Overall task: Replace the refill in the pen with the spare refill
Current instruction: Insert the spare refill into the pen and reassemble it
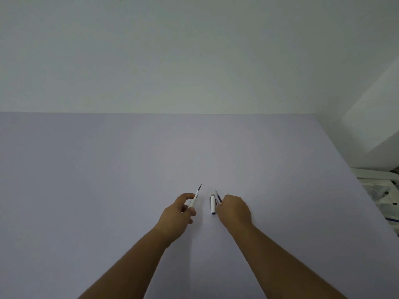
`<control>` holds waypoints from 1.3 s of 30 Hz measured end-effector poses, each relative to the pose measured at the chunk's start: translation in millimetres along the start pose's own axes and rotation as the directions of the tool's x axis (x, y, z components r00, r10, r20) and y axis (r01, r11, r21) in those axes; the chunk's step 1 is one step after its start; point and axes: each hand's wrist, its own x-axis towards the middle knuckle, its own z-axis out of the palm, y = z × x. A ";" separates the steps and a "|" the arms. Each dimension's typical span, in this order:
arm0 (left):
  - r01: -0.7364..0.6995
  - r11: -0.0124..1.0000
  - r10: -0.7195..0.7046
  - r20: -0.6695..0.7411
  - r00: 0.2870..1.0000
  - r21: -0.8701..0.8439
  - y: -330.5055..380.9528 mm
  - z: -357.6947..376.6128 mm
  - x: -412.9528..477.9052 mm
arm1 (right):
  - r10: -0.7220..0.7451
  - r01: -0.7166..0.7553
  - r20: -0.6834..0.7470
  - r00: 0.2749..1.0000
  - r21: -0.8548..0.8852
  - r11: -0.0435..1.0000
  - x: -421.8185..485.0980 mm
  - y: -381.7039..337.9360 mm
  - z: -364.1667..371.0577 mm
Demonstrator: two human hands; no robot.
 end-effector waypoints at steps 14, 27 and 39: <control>0.004 0.998 -0.006 0.036 0.999 0.058 16.8 0.1 -1.9 | 0.016 0.025 -0.034 0.999 0.918 0.397 -6.8 -17.8 -45.4; -0.011 0.996 0.007 0.050 0.999 0.086 26.8 4.7 -10.2 | -0.040 0.026 -0.012 0.999 0.929 0.370 -18.8 -19.2 -54.1; -0.049 0.998 0.048 0.028 0.998 0.038 33.3 6.4 -18.5 | -0.147 0.081 -0.015 0.989 0.887 0.455 -34.1 -15.5 -55.1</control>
